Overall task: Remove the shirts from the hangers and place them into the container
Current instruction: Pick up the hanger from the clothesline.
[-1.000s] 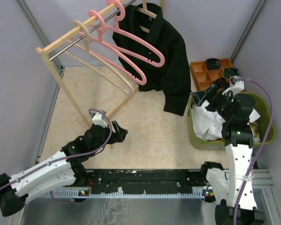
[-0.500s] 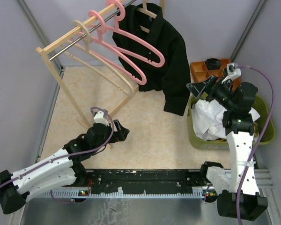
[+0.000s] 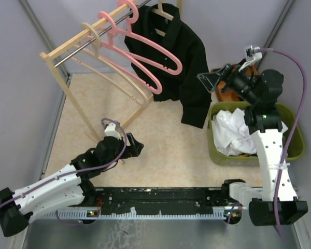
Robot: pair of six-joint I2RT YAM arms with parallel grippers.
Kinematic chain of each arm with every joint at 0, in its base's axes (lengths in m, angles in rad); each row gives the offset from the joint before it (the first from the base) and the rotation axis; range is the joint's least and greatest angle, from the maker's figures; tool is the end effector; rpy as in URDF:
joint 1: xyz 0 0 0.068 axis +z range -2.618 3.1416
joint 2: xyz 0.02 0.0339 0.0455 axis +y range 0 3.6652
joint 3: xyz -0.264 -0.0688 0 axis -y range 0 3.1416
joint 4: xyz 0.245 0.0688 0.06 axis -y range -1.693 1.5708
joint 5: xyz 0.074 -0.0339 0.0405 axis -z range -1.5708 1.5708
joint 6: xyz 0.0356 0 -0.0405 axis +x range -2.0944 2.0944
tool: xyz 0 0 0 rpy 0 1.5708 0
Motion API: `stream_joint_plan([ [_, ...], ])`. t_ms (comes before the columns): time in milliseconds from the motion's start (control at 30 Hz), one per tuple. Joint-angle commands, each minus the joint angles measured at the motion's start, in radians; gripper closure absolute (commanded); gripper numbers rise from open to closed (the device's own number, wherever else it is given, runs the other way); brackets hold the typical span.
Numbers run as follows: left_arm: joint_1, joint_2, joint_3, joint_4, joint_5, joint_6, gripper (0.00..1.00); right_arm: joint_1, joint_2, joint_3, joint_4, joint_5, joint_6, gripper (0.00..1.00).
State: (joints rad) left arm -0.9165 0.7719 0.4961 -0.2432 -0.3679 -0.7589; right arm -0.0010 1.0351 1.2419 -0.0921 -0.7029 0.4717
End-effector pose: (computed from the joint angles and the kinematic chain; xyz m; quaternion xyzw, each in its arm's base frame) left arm 0.1173 -0.1319 0.2355 -0.0246 0.8549 -0.2609 0.4478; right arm 0.2132 0.0228 0.4611 -0.1036 0.6675 0.3862 0.6281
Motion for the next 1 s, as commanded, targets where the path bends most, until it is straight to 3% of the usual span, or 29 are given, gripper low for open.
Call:
stream_joint_plan([
  [0,-0.002,-0.004,0.027,0.031,0.022,0.005,0.01,0.066,0.079,0.149,-0.071,0.19,-0.113,0.03],
  [133,-0.001,0.008,0.035,0.039,0.034,0.011,0.01,0.189,0.171,0.303,-0.142,0.307,-0.26,0.05],
  [200,-0.002,0.013,0.041,0.037,0.038,0.018,0.01,0.249,0.211,0.355,-0.141,0.45,-0.315,0.05],
  [333,-0.002,0.01,0.052,0.016,0.039,0.022,0.01,0.273,0.309,0.481,-0.176,0.615,-0.362,0.05],
  [500,-0.001,-0.018,0.035,0.003,0.023,0.012,0.01,0.274,0.406,0.572,-0.188,0.576,-0.426,0.04],
  [633,-0.002,-0.026,0.031,0.01,0.022,0.018,0.01,0.275,0.531,0.701,-0.255,0.382,-0.427,0.15],
  [700,-0.001,-0.021,0.036,0.006,0.018,0.019,0.01,0.275,0.604,0.795,-0.3,0.374,-0.405,0.2],
  [967,-0.002,-0.015,0.039,0.0,0.018,0.021,0.01,0.283,0.775,1.031,-0.285,0.299,-0.408,0.62],
])
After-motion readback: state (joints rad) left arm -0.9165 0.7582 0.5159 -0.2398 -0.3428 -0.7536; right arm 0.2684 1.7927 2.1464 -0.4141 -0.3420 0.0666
